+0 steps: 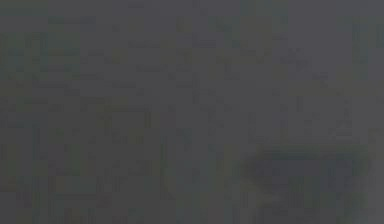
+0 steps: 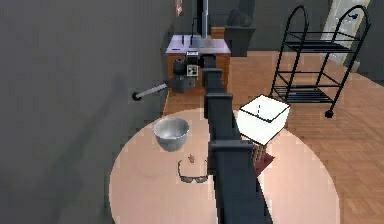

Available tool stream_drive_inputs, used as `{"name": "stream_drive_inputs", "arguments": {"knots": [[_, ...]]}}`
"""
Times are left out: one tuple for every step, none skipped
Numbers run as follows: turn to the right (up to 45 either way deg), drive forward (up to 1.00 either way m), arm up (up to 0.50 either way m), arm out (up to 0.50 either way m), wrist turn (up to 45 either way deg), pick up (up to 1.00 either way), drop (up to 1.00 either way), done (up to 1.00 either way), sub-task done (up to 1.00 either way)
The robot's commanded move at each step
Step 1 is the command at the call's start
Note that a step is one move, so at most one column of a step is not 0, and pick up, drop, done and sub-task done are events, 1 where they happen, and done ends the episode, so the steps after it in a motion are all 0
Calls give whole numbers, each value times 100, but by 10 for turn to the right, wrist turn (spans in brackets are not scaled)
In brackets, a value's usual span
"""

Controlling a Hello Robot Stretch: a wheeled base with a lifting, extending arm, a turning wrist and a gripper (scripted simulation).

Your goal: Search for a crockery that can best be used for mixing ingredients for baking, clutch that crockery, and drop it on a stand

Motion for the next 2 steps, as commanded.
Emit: {"name": "stream_drive_inputs", "arguments": {"knots": [[0,0,0,0,330,0,0,0,0],[0,0,-30,0,0,0,0,0,0]]}}
